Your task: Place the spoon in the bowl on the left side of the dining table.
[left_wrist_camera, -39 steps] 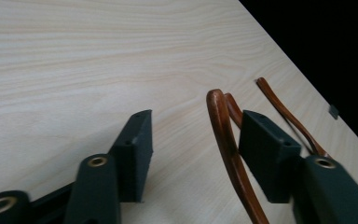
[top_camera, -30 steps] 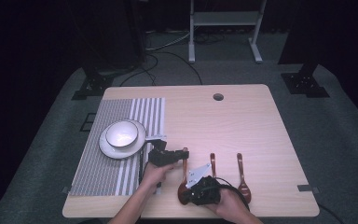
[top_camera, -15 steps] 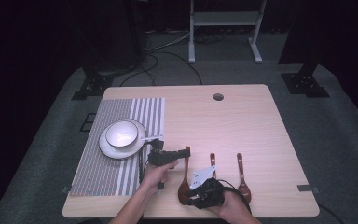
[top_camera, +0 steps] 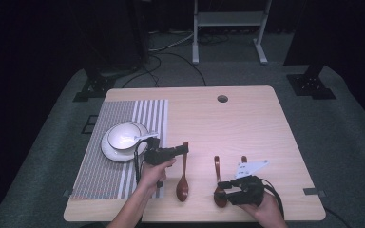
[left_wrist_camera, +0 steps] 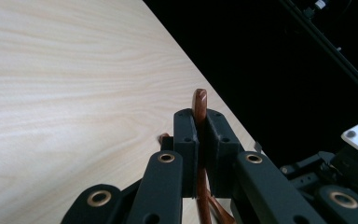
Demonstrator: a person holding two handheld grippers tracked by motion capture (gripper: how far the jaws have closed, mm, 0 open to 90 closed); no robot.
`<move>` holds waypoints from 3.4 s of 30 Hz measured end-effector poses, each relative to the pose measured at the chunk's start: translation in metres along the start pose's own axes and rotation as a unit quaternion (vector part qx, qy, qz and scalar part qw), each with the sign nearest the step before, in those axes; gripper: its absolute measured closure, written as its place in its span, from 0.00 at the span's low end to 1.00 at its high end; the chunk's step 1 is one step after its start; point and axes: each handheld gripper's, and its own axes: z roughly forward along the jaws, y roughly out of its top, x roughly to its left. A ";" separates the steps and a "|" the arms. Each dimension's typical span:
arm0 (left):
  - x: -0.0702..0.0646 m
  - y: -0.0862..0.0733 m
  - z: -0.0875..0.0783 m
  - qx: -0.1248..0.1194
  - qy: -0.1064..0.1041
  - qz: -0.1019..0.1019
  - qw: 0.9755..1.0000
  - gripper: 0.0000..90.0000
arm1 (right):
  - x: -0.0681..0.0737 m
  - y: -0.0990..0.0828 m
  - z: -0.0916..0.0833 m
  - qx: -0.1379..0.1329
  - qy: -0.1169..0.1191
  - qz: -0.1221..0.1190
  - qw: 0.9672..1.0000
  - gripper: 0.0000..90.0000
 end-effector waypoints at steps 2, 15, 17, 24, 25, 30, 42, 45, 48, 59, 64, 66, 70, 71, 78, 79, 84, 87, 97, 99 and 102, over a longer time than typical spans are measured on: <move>-0.002 0.004 -0.002 0.000 0.008 0.008 1.000 0.94 | -0.004 -0.006 -0.011 -0.011 -0.010 0.015 1.000 0.59; -0.013 0.033 -0.018 -0.006 0.039 0.047 0.998 0.94 | -0.022 -0.034 -0.061 -0.077 -0.069 0.072 0.992 0.47; -0.013 0.039 -0.022 -0.008 0.047 0.053 0.997 0.94 | -0.025 -0.037 -0.067 -0.088 -0.076 0.081 0.990 0.47; -0.013 0.056 -0.032 -0.018 0.063 0.063 0.996 0.94 | -0.027 -0.040 -0.070 -0.092 -0.085 0.087 0.988 0.45; -0.013 0.059 -0.034 -0.019 0.065 0.064 0.996 0.94 | -0.028 -0.041 -0.070 -0.092 -0.084 0.088 0.988 0.45; -0.013 0.070 -0.039 -0.020 0.076 0.069 0.995 0.94 | -0.029 -0.041 -0.068 -0.088 -0.087 0.088 0.988 0.44; -0.010 0.099 -0.057 -0.032 0.116 0.081 0.989 0.94 | -0.030 -0.041 -0.070 -0.091 -0.094 0.090 0.987 0.43; -0.008 0.106 -0.063 -0.036 0.125 0.083 0.988 0.94 | -0.030 -0.041 -0.071 -0.093 -0.095 0.089 0.987 0.43; -0.001 0.116 -0.074 -0.047 0.141 0.080 0.986 0.94 | -0.031 -0.042 -0.072 -0.096 -0.095 0.094 0.986 0.43; 0.013 0.134 -0.099 -0.067 0.177 0.068 0.980 0.94 | -0.034 -0.042 -0.073 -0.099 -0.097 0.097 0.986 0.42; 0.021 0.140 -0.106 -0.073 0.191 0.060 0.977 0.94 | -0.034 -0.042 -0.074 -0.101 -0.096 0.097 0.985 0.42; 0.023 0.142 -0.109 -0.074 0.198 0.058 0.976 0.94 | -0.034 -0.042 -0.074 -0.101 -0.095 0.097 0.986 0.42; 0.028 0.145 -0.115 -0.078 0.207 0.055 0.974 0.94 | -0.034 -0.042 -0.074 -0.101 -0.095 0.097 0.986 0.42; 0.029 0.146 -0.116 -0.079 0.209 0.055 0.973 0.94 | -0.034 -0.042 -0.074 -0.101 -0.095 0.097 0.986 0.42; 0.038 0.150 -0.126 -0.094 0.223 0.041 0.969 0.94 | -0.034 -0.042 -0.074 -0.101 -0.095 0.097 0.986 0.42; 0.039 0.151 -0.127 -0.094 0.226 0.040 0.969 0.94 | -0.034 -0.042 -0.074 -0.101 -0.095 0.096 0.986 0.42; 0.046 0.152 -0.133 -0.101 0.239 0.030 0.965 0.94 | -0.033 -0.042 -0.074 -0.100 -0.095 0.094 0.986 0.42; 0.050 0.153 -0.137 -0.107 0.247 0.026 0.963 0.94 | -0.033 -0.042 -0.074 -0.099 -0.096 0.093 0.986 0.42; 0.063 0.151 -0.148 -0.125 0.261 0.007 0.957 0.94 | -0.033 -0.041 -0.074 -0.097 -0.097 0.093 0.986 0.42; 0.064 0.150 -0.148 -0.125 0.265 0.005 0.956 0.94 | -0.033 -0.041 -0.073 -0.096 -0.096 0.093 0.986 0.42; 0.067 0.148 -0.148 -0.127 0.268 0.003 0.955 0.94 | -0.032 -0.041 -0.073 -0.094 -0.096 0.091 0.987 0.42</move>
